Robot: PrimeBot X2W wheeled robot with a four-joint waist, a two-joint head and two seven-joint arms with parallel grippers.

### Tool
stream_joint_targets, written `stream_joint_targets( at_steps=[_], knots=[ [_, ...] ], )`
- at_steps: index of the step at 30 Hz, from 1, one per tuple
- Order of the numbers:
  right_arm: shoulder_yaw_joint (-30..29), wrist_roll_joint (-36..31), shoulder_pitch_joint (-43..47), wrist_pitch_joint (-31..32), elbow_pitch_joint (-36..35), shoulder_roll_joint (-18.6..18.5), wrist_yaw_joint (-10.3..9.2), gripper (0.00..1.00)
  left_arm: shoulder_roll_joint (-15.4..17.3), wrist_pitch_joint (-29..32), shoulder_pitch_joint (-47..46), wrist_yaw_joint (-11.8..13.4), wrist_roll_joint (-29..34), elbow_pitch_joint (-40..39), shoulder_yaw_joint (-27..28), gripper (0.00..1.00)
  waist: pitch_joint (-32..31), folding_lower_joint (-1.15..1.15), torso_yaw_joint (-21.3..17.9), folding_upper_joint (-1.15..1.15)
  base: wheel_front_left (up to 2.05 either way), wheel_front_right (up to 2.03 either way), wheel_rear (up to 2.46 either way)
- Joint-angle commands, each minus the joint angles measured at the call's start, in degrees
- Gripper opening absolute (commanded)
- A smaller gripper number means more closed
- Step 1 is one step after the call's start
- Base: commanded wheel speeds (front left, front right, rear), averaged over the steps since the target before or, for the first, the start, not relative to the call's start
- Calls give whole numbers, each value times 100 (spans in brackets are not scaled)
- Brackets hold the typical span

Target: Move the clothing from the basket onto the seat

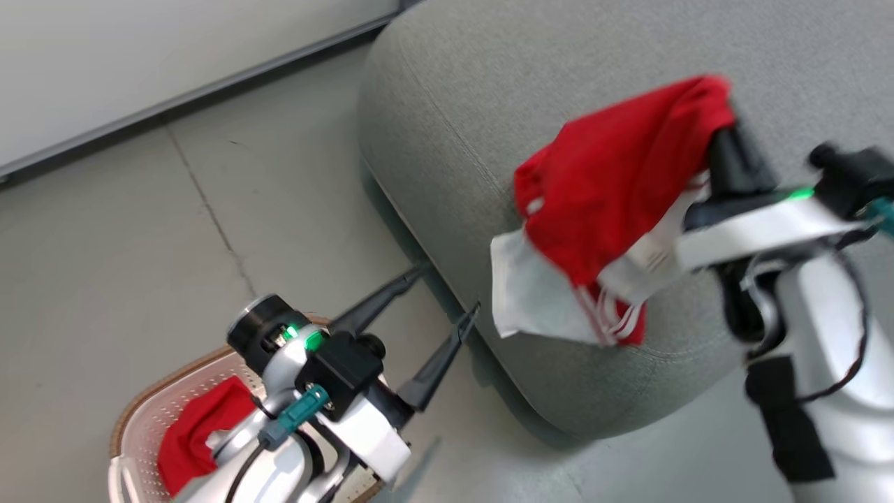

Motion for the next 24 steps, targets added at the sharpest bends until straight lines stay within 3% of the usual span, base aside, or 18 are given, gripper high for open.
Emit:
stream_joint_targets(
  at_steps=[1, 6, 15, 24],
  knots=[
    [-175, 5, -262, -54, -4, -60, 13, 0, 92, 37, -154, 30, 48, -86, 70, 100, 186, 0, -150, 0, 0, 0, 0],
    [-661, 84, -1050, -54, 222, -280, 13, 0, 207, 156, -362, -25, 101, -300, 97, 100, 397, 0, -167, 0, 0, 0, 0],
    [-1209, 152, -2427, -47, 813, -844, 13, 0, 249, 331, -714, -161, 194, -587, -4, 100, 902, 0, 147, 0, 0, 0, 0],
    [-1478, 105, -2489, -42, 1494, -974, 13, 0, 383, 493, -1002, -179, 276, -822, 37, 100, 1447, 0, 403, 0, 0, 0, 0]
  ],
)
